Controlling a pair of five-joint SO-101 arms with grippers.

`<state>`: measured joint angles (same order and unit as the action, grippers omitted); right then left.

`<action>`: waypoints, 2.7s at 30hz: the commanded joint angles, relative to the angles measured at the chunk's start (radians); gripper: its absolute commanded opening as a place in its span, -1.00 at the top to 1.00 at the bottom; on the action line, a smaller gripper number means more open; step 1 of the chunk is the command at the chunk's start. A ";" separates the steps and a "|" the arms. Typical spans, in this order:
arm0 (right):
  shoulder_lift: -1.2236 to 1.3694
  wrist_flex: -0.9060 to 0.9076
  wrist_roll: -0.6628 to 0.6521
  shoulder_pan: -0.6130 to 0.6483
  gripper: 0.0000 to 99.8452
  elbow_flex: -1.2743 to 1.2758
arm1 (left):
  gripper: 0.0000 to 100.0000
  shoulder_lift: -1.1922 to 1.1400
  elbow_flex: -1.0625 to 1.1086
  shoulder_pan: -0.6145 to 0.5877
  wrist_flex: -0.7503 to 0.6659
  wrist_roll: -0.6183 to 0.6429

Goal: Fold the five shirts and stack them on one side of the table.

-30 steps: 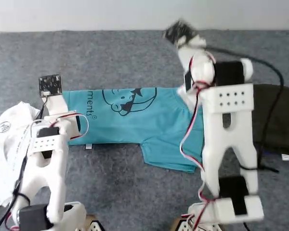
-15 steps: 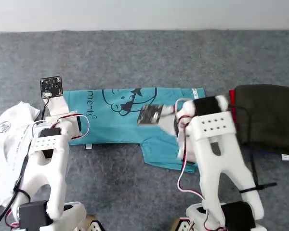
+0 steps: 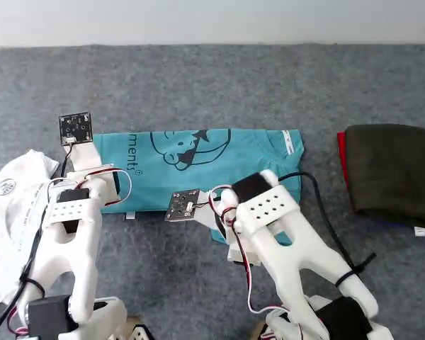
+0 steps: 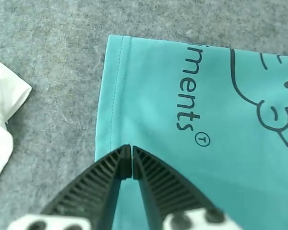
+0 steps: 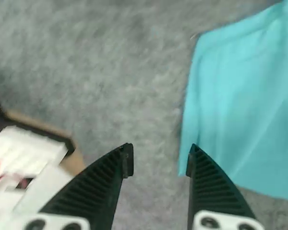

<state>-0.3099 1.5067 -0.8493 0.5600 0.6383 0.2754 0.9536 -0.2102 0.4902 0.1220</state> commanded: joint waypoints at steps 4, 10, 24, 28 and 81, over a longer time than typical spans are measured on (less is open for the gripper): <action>-0.035 -0.248 0.066 0.013 0.61 0.172 | 0.97 0.006 -0.002 -0.005 -0.014 0.003; -0.036 -0.354 0.077 0.012 0.61 0.295 | 0.97 0.006 -0.010 -0.002 0.028 0.002; -0.025 -0.407 -0.031 -0.028 0.61 0.339 | 0.97 0.006 -0.008 -0.005 0.032 0.002; -0.025 -0.412 -0.052 -0.048 0.61 0.342 | 0.97 0.006 -0.008 -0.003 0.032 0.002; 0.271 -0.252 -0.003 -0.124 0.55 -0.035 | 0.97 0.006 -0.010 0.002 0.031 0.002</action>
<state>-0.0506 1.2689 -0.8600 0.4450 0.6414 0.2754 0.9551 -0.2102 0.5132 0.1220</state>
